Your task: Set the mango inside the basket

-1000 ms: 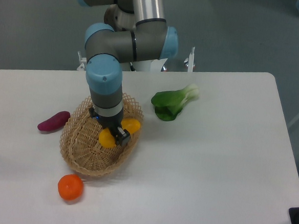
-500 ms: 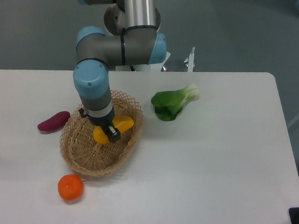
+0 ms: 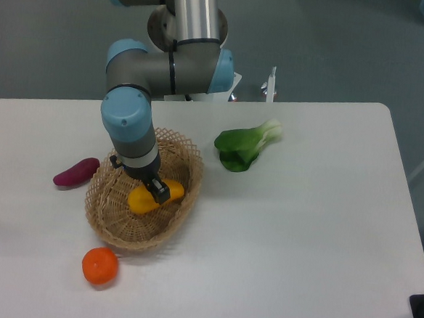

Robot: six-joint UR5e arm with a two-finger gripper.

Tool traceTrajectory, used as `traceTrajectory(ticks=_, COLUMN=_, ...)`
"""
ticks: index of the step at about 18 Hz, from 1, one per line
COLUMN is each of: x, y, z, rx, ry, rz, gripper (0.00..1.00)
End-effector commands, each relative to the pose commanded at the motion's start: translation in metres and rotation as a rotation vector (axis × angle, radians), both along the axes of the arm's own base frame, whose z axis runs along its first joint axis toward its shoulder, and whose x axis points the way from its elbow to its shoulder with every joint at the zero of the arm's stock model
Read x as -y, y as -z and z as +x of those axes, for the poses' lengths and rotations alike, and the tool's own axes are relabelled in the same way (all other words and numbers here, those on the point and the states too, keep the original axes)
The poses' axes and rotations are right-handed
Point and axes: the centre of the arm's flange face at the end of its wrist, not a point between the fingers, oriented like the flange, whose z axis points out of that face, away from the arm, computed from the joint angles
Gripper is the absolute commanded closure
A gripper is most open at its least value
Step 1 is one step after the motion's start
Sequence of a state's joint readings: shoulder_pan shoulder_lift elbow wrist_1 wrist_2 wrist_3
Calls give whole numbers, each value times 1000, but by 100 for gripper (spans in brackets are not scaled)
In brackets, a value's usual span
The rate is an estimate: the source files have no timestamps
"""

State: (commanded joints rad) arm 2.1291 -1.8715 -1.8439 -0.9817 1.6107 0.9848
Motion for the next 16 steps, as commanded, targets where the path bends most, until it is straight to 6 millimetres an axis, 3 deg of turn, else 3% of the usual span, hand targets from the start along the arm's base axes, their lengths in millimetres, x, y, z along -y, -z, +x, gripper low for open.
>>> traceTrajectory(ticks=3, x=7, y=-10, z=-18, rx=-22, ry=-42, rz=57, gripper=0)
traceTrajectory(ticks=7, x=9, y=-20, z=-26, rx=-48, ry=-115, rz=86, gripper=0)
traceTrajectory(ticks=12, x=18, y=-53, z=-84, rx=-77, ry=-192, rz=145, gripper=0)
traceTrajectory(ticks=16, x=29, y=-56, z=-122, rx=-71, ry=-245, rz=166, gripper=0)
